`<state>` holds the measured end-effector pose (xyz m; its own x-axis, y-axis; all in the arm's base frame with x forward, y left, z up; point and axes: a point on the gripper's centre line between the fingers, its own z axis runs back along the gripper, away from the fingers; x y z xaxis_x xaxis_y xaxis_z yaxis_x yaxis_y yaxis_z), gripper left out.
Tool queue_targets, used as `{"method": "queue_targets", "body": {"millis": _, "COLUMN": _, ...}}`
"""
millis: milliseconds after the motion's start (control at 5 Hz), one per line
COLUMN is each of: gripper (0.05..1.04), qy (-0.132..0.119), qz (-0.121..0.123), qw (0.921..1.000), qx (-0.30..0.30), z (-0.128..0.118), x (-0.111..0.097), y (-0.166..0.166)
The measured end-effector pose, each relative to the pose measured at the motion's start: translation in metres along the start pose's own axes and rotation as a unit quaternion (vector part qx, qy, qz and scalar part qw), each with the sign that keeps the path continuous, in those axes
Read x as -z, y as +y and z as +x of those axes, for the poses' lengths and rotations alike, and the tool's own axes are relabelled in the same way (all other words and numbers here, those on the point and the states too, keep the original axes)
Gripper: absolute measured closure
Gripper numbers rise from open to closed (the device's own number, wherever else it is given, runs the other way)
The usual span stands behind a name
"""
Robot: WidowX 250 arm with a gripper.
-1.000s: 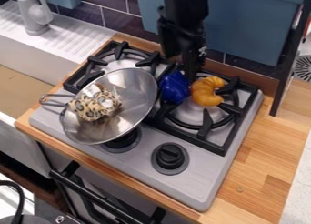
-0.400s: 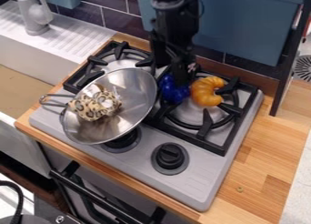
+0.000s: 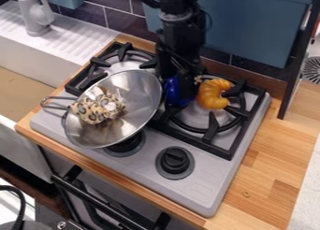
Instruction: Moved the blue object into the left burner
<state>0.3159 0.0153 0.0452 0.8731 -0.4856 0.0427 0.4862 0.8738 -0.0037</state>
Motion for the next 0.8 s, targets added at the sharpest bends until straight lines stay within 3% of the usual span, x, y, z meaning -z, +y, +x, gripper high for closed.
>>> {"method": "queue_targets", "body": {"millis": 200, "gripper": 0.088, "qy": 0.019, "qz": -0.023, "qw": 0.9995, "qx": 0.01, "z": -0.0041, "x": 0.0053, "y": -0.004}}
{"method": "queue_targets", "body": {"millis": 600, "gripper": 0.139, "qy": 0.033, "qz": -0.025, "qw": 0.9991, "qx": -0.002, "z": -0.0027, "x": 0.0076, "y": -0.0046}}
{"method": "queue_targets", "body": {"millis": 800, "gripper": 0.325, "qy": 0.037, "qz": -0.025, "qw": 0.9989, "qx": -0.012, "z": -0.0039, "x": 0.0076, "y": -0.0045}}
